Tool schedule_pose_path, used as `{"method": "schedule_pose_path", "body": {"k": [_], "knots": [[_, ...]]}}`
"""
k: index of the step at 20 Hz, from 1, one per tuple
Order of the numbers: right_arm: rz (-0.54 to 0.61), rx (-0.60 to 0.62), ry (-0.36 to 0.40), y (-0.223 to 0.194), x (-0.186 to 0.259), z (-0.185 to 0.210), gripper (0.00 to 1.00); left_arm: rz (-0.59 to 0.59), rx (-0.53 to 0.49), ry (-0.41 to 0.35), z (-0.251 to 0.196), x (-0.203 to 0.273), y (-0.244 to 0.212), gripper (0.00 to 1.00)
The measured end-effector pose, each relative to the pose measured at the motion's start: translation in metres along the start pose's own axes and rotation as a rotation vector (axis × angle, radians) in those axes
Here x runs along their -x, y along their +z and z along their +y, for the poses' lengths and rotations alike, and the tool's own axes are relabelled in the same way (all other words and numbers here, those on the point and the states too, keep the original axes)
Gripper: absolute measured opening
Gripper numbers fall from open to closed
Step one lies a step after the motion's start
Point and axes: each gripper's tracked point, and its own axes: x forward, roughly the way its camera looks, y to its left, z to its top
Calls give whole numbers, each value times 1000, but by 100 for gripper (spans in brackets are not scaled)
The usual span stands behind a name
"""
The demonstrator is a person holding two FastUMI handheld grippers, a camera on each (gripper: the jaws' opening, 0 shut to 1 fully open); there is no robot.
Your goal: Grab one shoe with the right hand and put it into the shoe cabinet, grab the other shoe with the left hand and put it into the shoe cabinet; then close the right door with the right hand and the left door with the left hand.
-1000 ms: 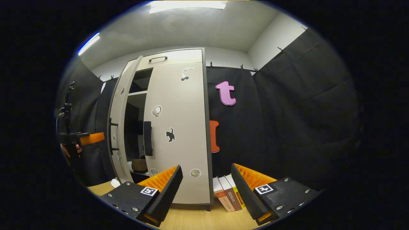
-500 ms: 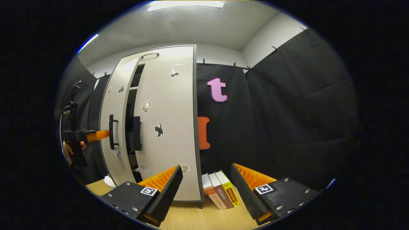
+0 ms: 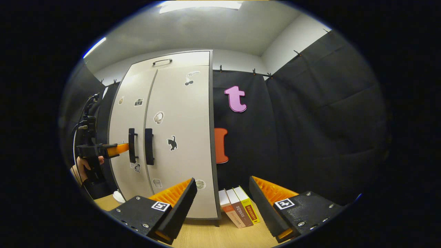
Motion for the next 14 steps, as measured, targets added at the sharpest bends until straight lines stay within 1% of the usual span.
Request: {"method": "schedule_pose_path", "body": {"k": [2,4,5,6,9,11,12,14], "knots": [[-1,1,7,2,1,2,94,-1,0,4,2,1,0,96],[-7,7,13,6,3,6,94,-6,-6,30,11,11,3,97],[-9,11,14,7,4,7,94,-13,-10,34,13,18,7,95],[-11,10,20,8,5,10,94,-18,-17,33,15,28,12,96],[-12,-4,40,7,6,21,94,-27,-23,31,21,61,25,96],[-16,-24,63,6,7,32,94,-25,-11,26,24,86,25,94],[-14,-29,75,5,8,37,94,-22,-11,37,28,98,23,96],[-8,-35,94,2,9,46,94,-15,-13,81,41,122,16,96]]}}
